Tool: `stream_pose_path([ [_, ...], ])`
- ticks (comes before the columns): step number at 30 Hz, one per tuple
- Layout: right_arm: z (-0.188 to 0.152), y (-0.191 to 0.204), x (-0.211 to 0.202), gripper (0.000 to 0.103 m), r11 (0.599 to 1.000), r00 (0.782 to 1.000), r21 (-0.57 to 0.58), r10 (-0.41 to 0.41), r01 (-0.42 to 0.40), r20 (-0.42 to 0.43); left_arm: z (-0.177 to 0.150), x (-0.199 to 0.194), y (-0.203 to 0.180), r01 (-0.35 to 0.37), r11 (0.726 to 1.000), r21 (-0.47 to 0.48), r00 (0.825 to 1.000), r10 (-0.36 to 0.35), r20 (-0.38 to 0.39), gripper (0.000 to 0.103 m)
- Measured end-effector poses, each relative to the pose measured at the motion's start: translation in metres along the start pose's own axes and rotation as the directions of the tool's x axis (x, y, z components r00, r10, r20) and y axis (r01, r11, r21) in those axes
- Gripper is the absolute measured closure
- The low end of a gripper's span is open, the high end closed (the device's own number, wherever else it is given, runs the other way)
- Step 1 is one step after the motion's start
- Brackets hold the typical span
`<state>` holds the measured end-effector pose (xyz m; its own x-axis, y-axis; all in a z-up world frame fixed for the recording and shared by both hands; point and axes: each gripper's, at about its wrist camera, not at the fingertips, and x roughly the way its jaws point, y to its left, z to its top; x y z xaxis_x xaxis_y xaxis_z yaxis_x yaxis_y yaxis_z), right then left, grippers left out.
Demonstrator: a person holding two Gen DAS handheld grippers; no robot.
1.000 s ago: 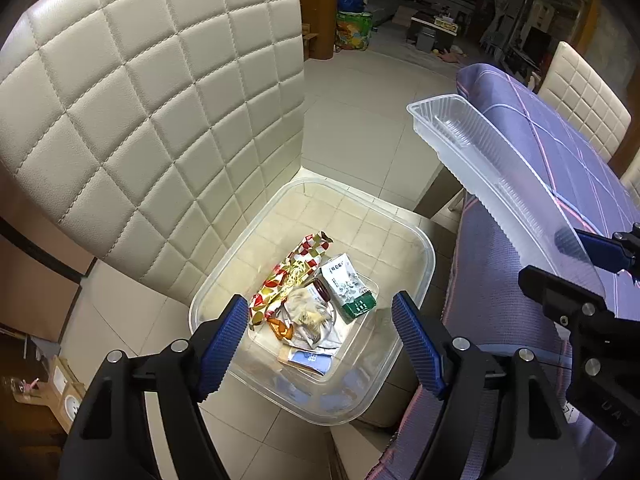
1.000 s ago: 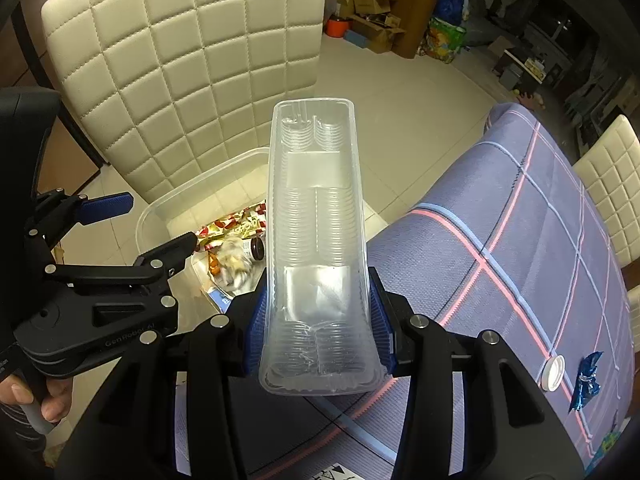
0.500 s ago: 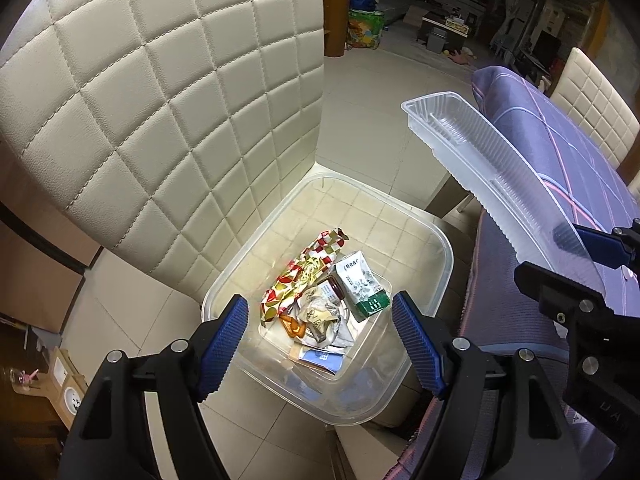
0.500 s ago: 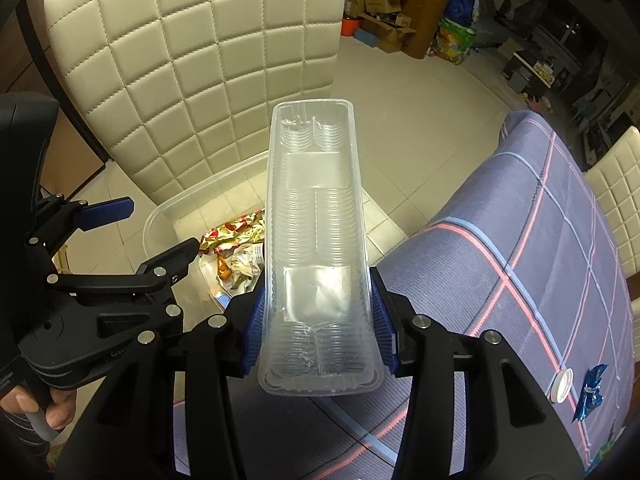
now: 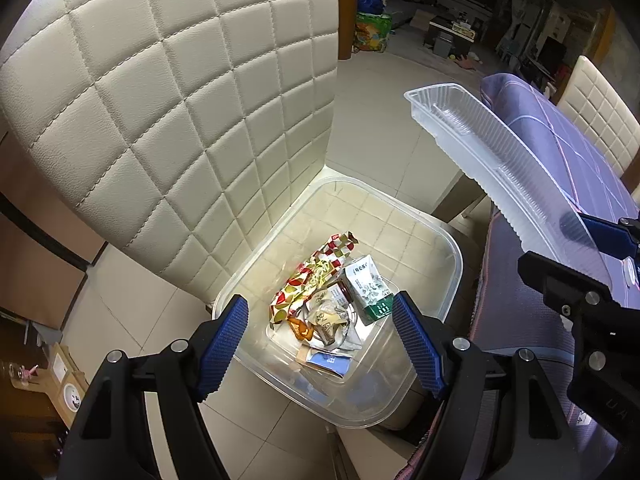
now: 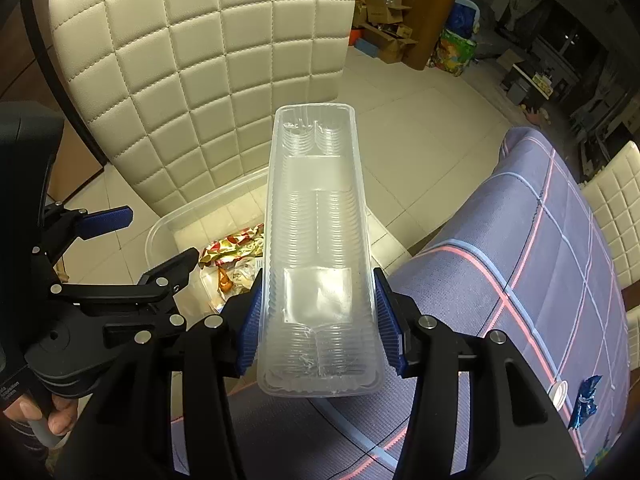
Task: Collect trash
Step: 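Lower the clear tray into the bin and open the right tool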
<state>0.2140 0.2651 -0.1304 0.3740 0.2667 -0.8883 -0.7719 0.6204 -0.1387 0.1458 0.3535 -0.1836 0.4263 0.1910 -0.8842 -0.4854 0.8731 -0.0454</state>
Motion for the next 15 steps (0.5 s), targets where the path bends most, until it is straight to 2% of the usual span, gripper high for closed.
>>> stream_pose_path([
  [3,0.0014,-0.0004,0.0002,0.048,1.0,1.0,0.003,0.0,0.0,0.0,0.0003,-0.0005,0.0029,-0.005,1.0,-0.002,1.0,0.005,0.003,0.03],
  [7,0.0038,-0.0015,-0.0005,0.032,1.0,1.0,0.014,-0.001,0.001,0.014,-0.0002,-0.0009,0.0057,-0.008,1.0,-0.006,1.0,0.008,0.004,0.03],
  [15,0.0002,-0.0045,-0.0003,0.032,1.0,1.0,0.019,-0.009,0.008,0.013,-0.0038,-0.0019,0.0018,-0.01,1.0,0.001,1.0,0.01,-0.001,0.03],
])
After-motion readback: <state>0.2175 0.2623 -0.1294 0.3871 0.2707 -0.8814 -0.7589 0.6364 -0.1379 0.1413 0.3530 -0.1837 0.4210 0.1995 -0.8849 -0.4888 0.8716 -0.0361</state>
